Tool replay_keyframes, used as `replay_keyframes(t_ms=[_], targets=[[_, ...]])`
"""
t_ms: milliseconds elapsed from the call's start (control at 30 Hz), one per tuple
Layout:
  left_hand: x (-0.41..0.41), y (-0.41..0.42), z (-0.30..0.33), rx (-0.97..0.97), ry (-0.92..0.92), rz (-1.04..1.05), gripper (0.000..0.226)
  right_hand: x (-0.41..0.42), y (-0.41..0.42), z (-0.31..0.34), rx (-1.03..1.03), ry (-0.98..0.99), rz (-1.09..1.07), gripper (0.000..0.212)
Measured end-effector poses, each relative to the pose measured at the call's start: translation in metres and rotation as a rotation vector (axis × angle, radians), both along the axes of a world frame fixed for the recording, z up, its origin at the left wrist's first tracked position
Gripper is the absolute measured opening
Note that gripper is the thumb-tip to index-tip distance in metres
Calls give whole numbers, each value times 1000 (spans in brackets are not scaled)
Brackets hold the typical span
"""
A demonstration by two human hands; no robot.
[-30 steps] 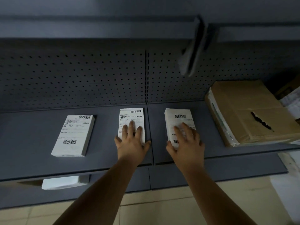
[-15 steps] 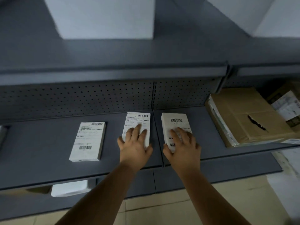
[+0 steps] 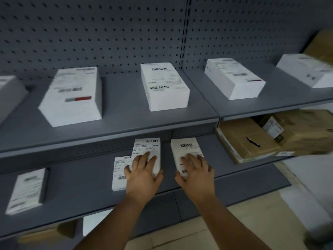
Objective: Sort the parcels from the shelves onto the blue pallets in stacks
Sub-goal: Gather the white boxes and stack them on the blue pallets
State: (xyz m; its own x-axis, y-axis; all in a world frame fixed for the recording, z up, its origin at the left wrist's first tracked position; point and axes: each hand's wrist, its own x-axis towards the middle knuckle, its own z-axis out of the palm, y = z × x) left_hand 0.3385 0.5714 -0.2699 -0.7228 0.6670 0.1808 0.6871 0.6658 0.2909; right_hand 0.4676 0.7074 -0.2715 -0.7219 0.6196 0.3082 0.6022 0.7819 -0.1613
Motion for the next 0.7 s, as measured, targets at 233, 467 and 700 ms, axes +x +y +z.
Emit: replay_keyframes(t_ms=[233,467,700], targets=[[25,-66,48,0,-11,-22,60,13,-68,47,49,47,44,56],[67,-164,96,-21,-37,22,56,46,-157,86,25,88,62,57],[99,-266,140,-2,31,66,55,62,-246,130,29,157,111,55]])
